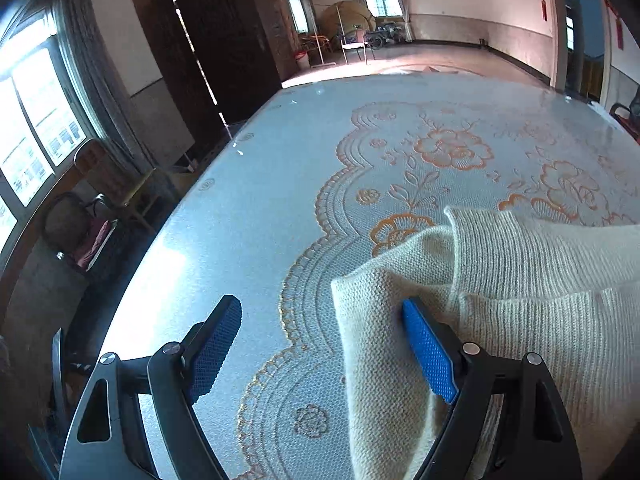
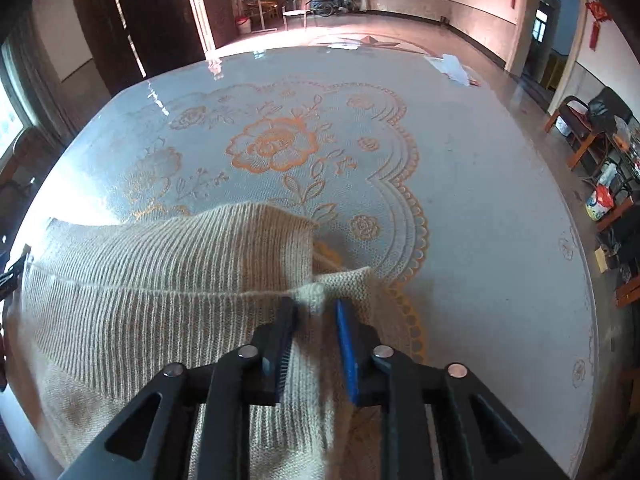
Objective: Fold clothes
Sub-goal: 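Open both grippers and release the folded hem onto the sweater, then smooth the folded sweater flat with both open grippers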
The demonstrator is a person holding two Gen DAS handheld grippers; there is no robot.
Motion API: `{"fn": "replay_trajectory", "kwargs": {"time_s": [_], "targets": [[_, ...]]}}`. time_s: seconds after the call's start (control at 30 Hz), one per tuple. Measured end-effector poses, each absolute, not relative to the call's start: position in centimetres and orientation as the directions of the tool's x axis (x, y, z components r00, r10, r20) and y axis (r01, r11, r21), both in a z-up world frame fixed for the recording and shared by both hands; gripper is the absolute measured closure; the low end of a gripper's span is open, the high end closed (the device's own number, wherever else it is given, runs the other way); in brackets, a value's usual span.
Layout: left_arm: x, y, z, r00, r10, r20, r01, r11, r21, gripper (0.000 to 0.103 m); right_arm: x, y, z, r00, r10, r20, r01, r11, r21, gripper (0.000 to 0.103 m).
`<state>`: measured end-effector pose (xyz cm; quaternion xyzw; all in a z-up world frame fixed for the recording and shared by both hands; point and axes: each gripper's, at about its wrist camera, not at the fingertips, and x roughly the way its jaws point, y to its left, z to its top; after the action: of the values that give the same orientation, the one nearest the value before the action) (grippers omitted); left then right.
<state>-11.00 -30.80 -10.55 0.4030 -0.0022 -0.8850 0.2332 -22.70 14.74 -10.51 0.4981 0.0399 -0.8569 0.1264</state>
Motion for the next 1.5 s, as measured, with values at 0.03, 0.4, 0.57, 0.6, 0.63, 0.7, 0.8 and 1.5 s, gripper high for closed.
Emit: {"fn": "replay_trajectory", "kwargs": {"time_s": [0.03, 0.4, 0.57, 0.6, 0.63, 0.7, 0.8, 1.5], "targets": [[-10.2, -31.0, -9.7, -0.583, -0.421, -0.695, 0.432, -0.885, 0.173, 0.019, -22.1, 15.0, -9.5, -0.511, -0.152, -0.846, 0.227, -0.973, 0.037, 0.079], [-10.0, -20.4, -9.6, -0.659, -0.238, -0.714, 0.156, -0.971, 0.18, 0.019, -13.5, 3.4, -8.7, -0.449, -0.306, -0.84, 0.639, -0.766, -0.063, 0.074], [-10.4, -20.0, -11.3, -0.628, -0.249, -0.737, 0.159, -0.969, 0.192, 0.019, -13.6, 2.5, -10.7, -0.453, -0.263, -0.852, 0.656, -0.746, -0.118, 0.074], [-10.4, -20.3, -11.3, -0.626, -0.241, -0.742, 0.165, -0.97, 0.176, 0.018, -13.8, 2.7, -10.7, -0.449, -0.268, -0.852, 0.65, -0.753, -0.106, 0.073], [-10.3, -20.5, -11.3, -0.62, -0.234, -0.749, 0.17, -0.972, 0.163, 0.017, -14.1, 2.9, -10.7, -0.452, -0.263, -0.852, 0.641, -0.76, -0.105, 0.073], [-10.3, -21.0, -11.4, -0.61, -0.221, -0.761, 0.181, -0.974, 0.138, 0.016, -14.6, 3.5, -10.4, -0.466, -0.253, -0.848, 0.62, -0.777, -0.108, 0.073], [-10.1, -21.8, -11.6, -0.599, -0.213, -0.772, 0.194, -0.974, 0.119, 0.01, -15.5, 5.1, -10.1, -0.489, -0.203, -0.848, 0.56, -0.819, -0.127, 0.073], [-3.4, -21.6, -11.1, -0.544, -0.215, -0.811, 0.229, -0.968, 0.102, 0.006, -6.8, 2.8, -10.2, -0.414, -0.278, -0.867, 0.613, -0.789, -0.04, 0.071]]}}
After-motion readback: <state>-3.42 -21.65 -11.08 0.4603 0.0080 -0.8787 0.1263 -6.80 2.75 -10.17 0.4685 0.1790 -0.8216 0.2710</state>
